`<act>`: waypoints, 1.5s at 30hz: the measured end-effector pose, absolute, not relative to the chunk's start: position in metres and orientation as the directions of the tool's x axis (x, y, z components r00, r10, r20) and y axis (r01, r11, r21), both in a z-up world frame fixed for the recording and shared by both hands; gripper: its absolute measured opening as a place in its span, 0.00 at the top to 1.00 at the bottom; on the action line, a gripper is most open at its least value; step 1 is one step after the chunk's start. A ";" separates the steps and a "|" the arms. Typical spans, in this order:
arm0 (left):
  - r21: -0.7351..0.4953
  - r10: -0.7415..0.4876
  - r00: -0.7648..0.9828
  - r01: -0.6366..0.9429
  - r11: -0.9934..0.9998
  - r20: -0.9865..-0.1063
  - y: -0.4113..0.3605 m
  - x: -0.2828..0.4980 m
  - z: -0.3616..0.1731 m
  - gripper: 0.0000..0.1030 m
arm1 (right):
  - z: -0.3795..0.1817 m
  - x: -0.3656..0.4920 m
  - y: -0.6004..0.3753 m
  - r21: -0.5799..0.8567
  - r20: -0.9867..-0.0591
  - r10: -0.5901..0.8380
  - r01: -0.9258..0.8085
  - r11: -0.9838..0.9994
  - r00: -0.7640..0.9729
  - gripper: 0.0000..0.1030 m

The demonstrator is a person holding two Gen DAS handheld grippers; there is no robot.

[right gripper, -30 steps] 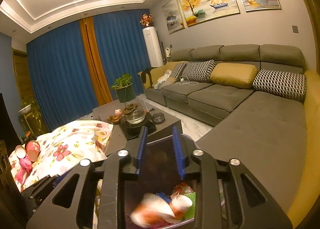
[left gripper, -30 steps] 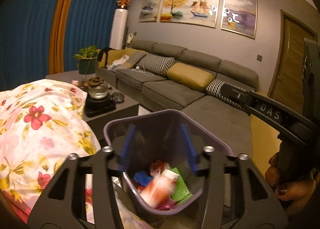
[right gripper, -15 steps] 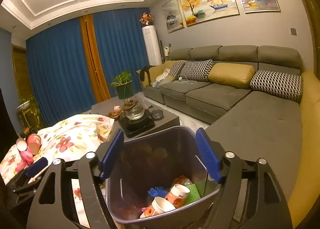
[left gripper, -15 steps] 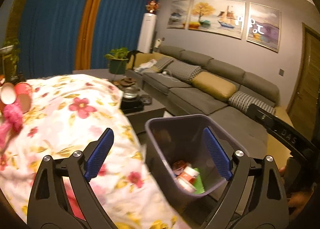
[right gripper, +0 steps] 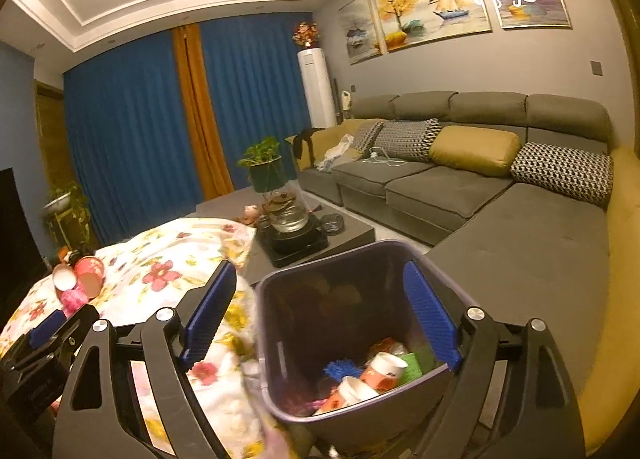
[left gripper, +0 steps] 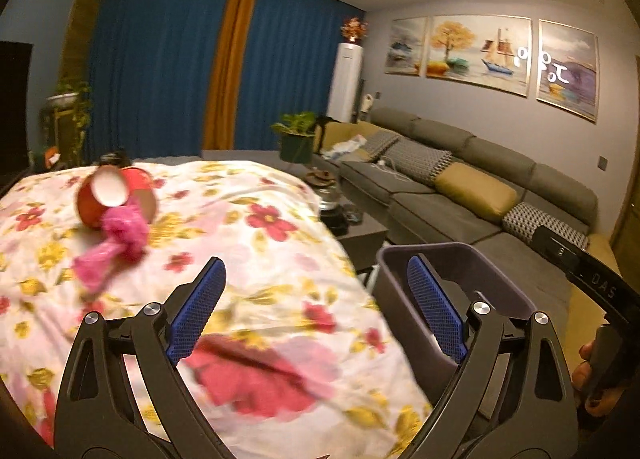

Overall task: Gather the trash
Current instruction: 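Move both tools back toward the red cups and pink bag on the bed, then close the left tool on the pink plastic bag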

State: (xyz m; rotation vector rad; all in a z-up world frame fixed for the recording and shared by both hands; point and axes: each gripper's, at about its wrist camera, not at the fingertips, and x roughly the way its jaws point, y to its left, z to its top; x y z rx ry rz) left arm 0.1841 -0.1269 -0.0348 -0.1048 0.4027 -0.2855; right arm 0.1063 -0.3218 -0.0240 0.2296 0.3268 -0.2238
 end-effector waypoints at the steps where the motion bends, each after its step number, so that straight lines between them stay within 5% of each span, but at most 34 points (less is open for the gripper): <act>1: -0.156 -0.279 0.887 0.237 0.959 -0.369 -0.119 0.182 -0.034 0.12 | -0.024 0.107 -0.317 0.183 -0.340 -0.172 0.244 0.952 0.924 0.19; 22: -0.114 0.001 0.922 -0.049 0.992 -0.388 0.016 0.194 -0.037 0.12 | -0.024 0.170 -0.178 0.165 -0.359 0.091 -0.033 0.986 0.929 0.19; 37: -0.032 -0.026 0.899 0.013 0.999 -0.437 0.010 0.281 -0.044 0.13 | -0.022 0.224 -0.150 0.173 -0.360 0.126 -0.067 0.983 0.924 0.19; 43: -0.047 -0.062 0.854 0.043 0.998 -0.517 0.010 0.309 -0.059 0.32 | -0.025 0.238 -0.148 0.169 -0.371 0.122 -0.062 0.984 0.921 0.19; 45: -0.067 -0.078 0.838 0.050 0.996 -0.540 0.012 0.314 -0.065 0.48 | -0.025 0.241 -0.145 0.169 -0.375 0.126 -0.066 0.983 0.919 0.19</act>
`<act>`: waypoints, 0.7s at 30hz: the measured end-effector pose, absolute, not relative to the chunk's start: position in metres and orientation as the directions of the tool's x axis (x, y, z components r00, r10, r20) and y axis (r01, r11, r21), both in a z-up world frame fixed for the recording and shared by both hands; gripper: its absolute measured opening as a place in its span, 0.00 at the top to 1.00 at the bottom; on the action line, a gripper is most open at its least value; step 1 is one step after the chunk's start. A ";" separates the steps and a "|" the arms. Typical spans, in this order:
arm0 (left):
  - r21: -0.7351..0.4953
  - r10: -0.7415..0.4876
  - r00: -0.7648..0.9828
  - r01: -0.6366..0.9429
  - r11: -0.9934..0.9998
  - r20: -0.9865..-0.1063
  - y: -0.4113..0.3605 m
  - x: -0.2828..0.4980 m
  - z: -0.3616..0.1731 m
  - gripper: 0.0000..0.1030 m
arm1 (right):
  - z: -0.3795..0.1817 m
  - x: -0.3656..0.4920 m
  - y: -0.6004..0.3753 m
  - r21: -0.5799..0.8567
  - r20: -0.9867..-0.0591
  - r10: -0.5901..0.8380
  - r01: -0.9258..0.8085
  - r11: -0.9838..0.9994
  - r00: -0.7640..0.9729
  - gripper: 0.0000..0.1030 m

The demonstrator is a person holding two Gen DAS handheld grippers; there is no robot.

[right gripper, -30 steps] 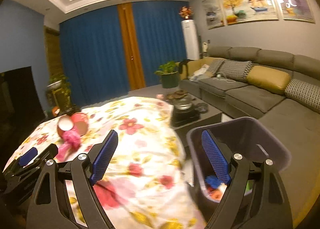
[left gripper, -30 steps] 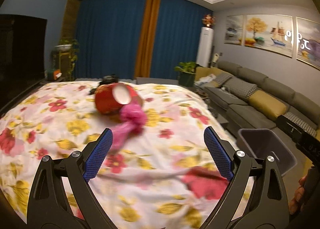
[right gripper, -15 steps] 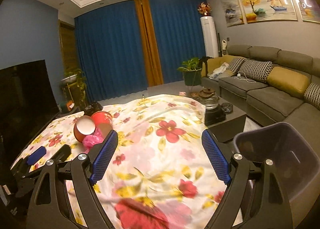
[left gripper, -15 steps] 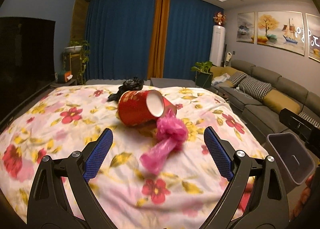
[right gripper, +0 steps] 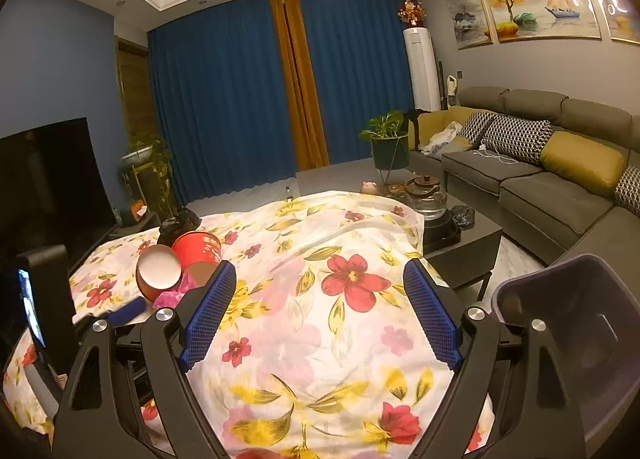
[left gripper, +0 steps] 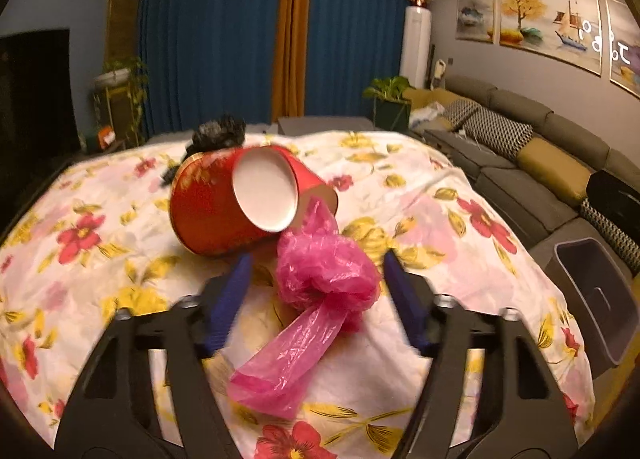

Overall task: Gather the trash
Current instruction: 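Close the left tool on the pink plastic bag, then grasp the red printed can with the right tool while the left tool holds the pink bag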

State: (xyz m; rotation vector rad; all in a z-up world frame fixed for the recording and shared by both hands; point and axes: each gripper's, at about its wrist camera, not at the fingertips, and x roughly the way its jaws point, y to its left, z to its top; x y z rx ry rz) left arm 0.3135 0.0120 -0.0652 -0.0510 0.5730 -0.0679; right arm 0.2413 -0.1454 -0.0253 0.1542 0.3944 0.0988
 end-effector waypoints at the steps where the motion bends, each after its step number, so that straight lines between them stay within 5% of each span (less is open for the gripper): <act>1: -0.080 -0.089 0.832 0.053 0.995 -0.548 0.013 0.315 -0.068 0.51 | -0.026 0.242 -0.143 0.164 -0.376 0.127 -0.068 0.984 0.918 0.19; 9: -0.124 -0.132 0.838 0.078 0.989 -0.529 0.020 0.306 -0.069 0.70 | -0.025 0.244 -0.131 0.149 -0.382 0.137 -0.085 0.985 0.914 0.19; 21: -0.173 -0.072 0.899 -0.004 0.985 -0.432 0.067 0.229 -0.046 0.72 | -0.021 0.250 -0.087 0.118 -0.382 0.214 -0.182 0.976 0.899 0.19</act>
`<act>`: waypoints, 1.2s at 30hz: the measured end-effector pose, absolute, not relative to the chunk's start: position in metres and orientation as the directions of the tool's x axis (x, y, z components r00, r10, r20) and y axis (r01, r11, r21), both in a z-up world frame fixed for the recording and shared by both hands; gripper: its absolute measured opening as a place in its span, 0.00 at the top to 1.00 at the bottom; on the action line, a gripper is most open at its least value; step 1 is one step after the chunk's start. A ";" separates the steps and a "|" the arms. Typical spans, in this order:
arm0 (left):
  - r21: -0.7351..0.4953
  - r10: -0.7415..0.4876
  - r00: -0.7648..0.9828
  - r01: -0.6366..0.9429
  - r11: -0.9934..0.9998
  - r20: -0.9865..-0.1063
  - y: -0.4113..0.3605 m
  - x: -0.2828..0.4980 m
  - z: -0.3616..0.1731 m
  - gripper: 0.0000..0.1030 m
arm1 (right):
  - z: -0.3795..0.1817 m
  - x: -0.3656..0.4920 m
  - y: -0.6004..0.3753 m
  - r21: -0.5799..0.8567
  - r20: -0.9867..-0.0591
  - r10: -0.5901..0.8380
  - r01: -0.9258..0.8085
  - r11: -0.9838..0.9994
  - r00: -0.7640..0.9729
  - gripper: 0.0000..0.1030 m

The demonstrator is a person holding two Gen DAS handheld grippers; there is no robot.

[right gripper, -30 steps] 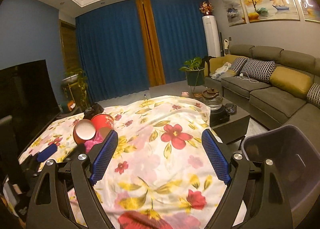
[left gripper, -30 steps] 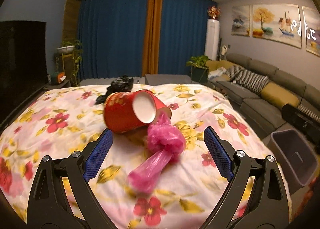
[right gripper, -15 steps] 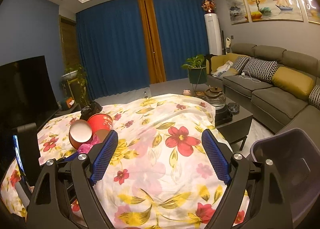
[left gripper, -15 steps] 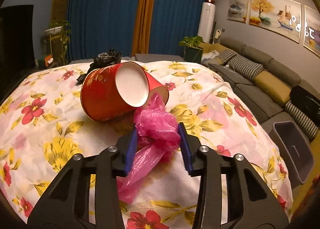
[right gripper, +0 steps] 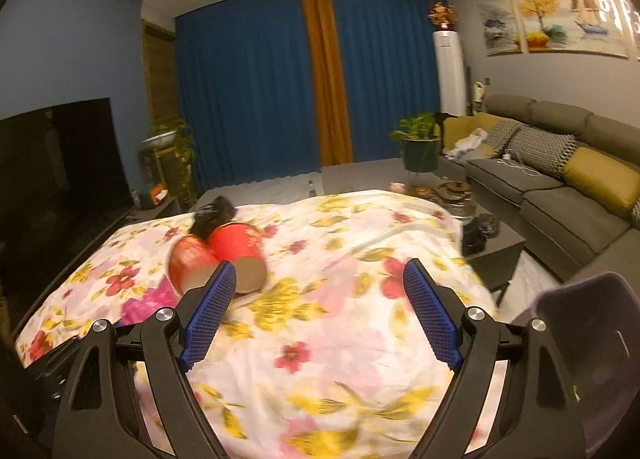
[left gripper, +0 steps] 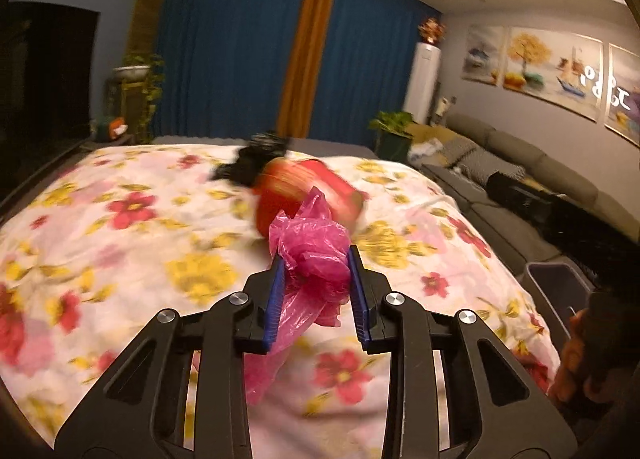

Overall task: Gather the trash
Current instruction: 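Grasp the red printed can with the right tool while the left tool holds the pink bag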

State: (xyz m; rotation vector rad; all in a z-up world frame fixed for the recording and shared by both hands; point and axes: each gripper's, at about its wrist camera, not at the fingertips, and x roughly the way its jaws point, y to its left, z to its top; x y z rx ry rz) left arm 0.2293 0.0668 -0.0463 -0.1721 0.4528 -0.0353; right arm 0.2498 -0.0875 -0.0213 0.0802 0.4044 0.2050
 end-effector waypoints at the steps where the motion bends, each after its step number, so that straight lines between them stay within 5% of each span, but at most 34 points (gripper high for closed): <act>1: -0.172 -0.051 0.903 -0.026 0.985 -0.426 0.074 0.223 -0.044 0.72 | -0.023 0.252 -0.079 0.117 -0.387 0.231 -0.201 0.972 0.893 0.19; 25: -0.243 0.011 0.912 -0.121 0.962 -0.410 0.144 0.199 -0.044 0.72 | -0.068 0.322 0.026 0.064 -0.504 0.316 -0.330 0.942 0.804 0.20; 30: -0.249 0.012 0.913 -0.124 0.960 -0.409 0.146 0.196 -0.044 0.72 | -0.077 0.329 0.033 0.060 -0.549 0.325 -0.351 0.934 0.770 0.37; 36: -0.251 0.008 0.910 -0.123 0.960 -0.415 0.146 0.195 -0.045 0.72 | -0.080 0.328 0.035 0.070 -0.564 0.347 -0.375 0.924 0.749 0.45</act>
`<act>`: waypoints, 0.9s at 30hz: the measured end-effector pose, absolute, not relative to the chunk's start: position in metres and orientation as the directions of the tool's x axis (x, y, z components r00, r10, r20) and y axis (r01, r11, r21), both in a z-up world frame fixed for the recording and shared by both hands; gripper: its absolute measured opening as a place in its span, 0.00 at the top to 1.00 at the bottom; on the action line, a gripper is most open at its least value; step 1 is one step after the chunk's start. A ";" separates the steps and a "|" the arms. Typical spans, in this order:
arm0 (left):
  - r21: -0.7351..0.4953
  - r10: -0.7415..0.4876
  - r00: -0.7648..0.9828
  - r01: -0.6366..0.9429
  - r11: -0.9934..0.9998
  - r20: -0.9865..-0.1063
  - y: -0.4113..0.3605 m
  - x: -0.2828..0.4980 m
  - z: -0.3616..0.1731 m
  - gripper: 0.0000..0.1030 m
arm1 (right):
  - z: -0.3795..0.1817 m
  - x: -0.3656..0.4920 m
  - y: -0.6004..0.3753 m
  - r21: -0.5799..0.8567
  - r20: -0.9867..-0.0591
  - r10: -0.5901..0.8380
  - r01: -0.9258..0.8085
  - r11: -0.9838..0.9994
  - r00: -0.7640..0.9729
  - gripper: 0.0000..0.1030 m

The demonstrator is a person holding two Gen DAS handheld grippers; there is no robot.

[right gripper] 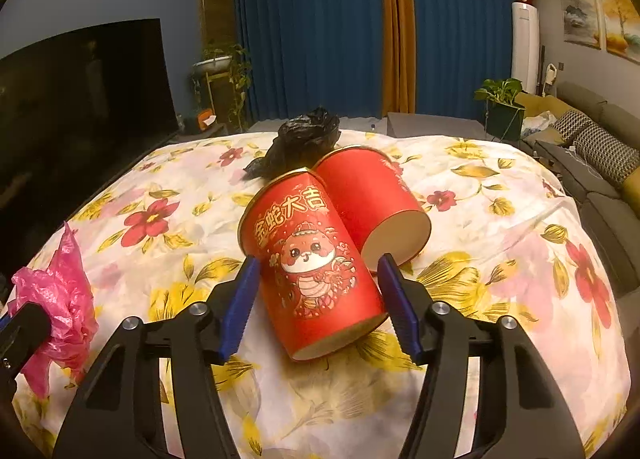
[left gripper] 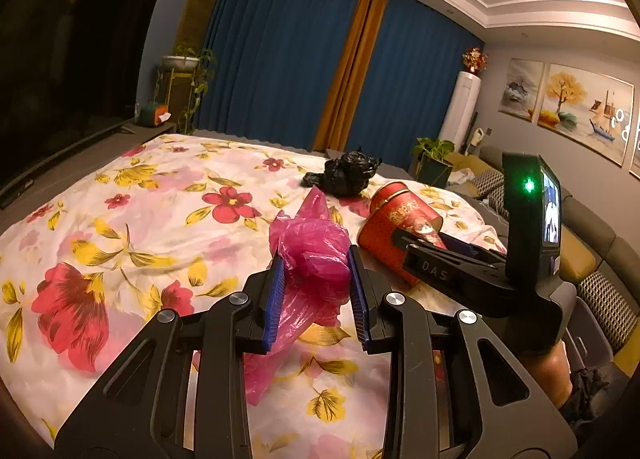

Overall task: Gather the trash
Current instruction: 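Grasp the red printed can with the right tool while the left tool holds the pink bag, then lift the red can and pink bag and carry both over the bin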

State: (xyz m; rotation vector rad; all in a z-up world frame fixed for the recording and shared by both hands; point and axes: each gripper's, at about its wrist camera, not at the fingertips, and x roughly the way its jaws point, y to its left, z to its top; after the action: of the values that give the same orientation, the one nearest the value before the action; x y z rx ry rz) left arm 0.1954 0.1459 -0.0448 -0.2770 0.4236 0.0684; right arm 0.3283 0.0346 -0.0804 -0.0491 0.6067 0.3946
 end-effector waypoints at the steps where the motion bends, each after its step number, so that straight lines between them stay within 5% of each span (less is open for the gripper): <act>1: -0.250 0.008 0.910 -0.122 0.960 -0.415 0.146 0.195 -0.045 0.72 | -0.080 0.328 0.035 0.072 -0.565 0.351 -0.379 0.923 0.747 0.47; 27: -0.211 -0.008 0.916 -0.084 0.974 -0.400 0.120 0.178 -0.034 0.72 | -0.055 0.260 -0.005 0.120 -0.485 0.394 -0.388 0.914 0.780 0.55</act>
State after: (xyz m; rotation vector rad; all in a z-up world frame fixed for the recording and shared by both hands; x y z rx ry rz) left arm 0.1779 0.1202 -0.0338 -0.2276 0.4109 0.0396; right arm 0.2597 -0.0050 -0.0546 0.0134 0.5271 0.4225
